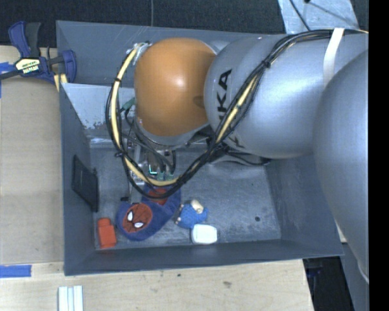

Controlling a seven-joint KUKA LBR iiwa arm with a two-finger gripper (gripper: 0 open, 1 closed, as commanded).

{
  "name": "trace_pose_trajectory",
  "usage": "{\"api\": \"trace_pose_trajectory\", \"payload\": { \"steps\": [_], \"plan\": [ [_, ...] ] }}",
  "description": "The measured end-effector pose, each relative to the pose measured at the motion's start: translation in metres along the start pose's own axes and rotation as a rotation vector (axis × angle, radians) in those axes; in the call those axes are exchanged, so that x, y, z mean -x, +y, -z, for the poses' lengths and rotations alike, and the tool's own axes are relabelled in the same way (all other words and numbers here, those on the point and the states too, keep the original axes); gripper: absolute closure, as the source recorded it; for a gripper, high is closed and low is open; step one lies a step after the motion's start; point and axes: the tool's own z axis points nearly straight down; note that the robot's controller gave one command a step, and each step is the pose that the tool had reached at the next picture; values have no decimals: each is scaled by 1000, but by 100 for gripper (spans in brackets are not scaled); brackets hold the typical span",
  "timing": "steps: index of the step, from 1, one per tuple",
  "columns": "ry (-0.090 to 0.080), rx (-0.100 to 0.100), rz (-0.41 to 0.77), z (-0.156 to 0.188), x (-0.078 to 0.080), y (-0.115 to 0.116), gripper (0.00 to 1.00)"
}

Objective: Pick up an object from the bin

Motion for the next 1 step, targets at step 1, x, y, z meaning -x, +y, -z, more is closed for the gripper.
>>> {"api": "trace_pose_trajectory", "payload": {
  "steps": [1],
  "plan": [
    [1, -2, -52, -106, -21, -62, 0]
  ]
}}
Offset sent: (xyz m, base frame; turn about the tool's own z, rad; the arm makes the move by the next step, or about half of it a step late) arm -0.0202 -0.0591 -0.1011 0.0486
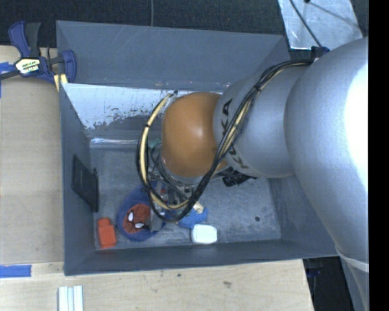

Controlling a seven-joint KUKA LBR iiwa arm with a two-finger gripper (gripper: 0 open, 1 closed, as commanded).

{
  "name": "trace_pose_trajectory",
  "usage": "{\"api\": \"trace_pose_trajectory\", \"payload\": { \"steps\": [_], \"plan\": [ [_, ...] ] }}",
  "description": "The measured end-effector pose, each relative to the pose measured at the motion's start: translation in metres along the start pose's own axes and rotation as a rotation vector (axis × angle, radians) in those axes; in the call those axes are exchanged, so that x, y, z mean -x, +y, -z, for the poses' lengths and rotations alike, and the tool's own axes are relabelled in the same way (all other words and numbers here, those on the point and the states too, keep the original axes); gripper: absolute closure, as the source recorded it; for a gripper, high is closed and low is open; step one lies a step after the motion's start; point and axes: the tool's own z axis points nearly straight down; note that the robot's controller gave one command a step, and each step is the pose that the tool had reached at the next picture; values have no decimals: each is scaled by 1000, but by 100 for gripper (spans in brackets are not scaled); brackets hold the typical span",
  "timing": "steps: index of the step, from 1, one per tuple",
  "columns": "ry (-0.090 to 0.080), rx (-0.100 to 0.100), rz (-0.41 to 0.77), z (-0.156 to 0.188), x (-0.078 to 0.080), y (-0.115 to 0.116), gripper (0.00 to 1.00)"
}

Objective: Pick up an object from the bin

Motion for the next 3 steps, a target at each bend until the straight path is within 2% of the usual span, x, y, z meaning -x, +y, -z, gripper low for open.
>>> {"api": "trace_pose_trajectory", "payload": {
  "steps": [1, 2, 3],
  "plan": [
    [-10, 4, 2, 5, 3, 3, 100],
    [-13, 6, 31, 25, 21, 44, 100],
    [-15, 6, 56, 82, 26, 48, 100]
  ]
}}
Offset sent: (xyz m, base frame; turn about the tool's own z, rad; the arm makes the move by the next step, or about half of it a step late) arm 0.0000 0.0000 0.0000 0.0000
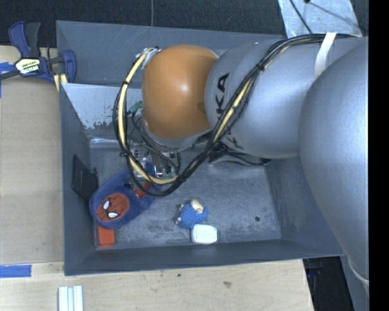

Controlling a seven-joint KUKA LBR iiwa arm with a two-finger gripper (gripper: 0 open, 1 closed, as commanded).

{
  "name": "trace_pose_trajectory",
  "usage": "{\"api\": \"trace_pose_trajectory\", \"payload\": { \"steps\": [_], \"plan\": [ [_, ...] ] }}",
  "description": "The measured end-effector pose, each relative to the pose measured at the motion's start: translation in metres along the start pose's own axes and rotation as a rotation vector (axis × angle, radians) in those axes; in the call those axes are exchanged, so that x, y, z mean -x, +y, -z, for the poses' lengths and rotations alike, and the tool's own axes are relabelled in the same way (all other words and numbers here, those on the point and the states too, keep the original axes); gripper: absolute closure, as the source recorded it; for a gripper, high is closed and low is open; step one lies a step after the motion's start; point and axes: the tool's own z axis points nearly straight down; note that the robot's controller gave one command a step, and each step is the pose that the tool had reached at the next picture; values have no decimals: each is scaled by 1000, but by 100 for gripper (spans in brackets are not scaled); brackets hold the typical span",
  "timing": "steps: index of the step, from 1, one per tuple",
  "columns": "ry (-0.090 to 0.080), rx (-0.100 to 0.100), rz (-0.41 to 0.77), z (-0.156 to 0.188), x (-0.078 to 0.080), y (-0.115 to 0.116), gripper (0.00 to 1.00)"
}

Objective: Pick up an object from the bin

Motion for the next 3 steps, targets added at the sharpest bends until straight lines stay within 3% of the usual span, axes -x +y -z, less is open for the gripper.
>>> {"api": "trace_pose_trajectory", "payload": {
  "steps": [1, 2, 3],
  "plan": [
    [6, -2, -1, -4, -1, 0, 0],
    [11, -5, -102, -85, 24, -39, 0],
    [11, 0, -84, -106, 34, -54, 0]
  ]
}}
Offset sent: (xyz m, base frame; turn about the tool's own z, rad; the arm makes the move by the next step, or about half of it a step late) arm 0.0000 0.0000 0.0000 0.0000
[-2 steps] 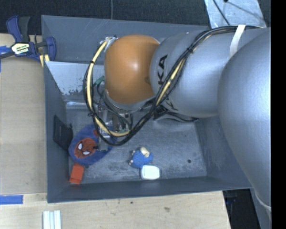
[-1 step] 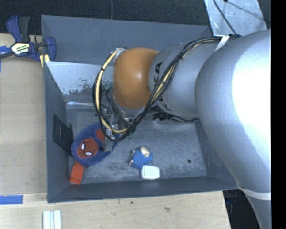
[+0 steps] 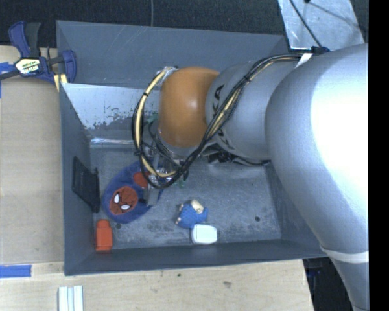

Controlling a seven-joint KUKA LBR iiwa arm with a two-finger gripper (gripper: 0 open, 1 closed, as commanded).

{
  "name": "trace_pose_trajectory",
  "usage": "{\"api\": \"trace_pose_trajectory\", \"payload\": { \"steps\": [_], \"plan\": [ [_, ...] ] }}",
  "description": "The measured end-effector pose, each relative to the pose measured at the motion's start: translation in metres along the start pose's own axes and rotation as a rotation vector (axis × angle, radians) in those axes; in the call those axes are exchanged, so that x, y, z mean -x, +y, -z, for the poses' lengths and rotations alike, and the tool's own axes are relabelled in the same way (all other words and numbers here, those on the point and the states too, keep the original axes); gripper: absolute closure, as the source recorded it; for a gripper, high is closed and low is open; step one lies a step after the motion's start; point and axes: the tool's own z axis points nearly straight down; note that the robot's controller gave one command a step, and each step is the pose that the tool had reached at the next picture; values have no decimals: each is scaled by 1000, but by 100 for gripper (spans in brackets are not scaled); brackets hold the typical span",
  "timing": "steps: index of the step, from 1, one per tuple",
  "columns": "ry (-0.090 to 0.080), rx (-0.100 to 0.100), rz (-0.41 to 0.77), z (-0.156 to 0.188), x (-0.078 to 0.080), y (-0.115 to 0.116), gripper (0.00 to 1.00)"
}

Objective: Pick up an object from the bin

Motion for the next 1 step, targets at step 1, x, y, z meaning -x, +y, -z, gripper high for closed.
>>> {"api": "trace_pose_trajectory", "payload": {
  "steps": [1],
  "plan": [
    [-17, 2, -1, 3, 4, 0, 100]
  ]
}}
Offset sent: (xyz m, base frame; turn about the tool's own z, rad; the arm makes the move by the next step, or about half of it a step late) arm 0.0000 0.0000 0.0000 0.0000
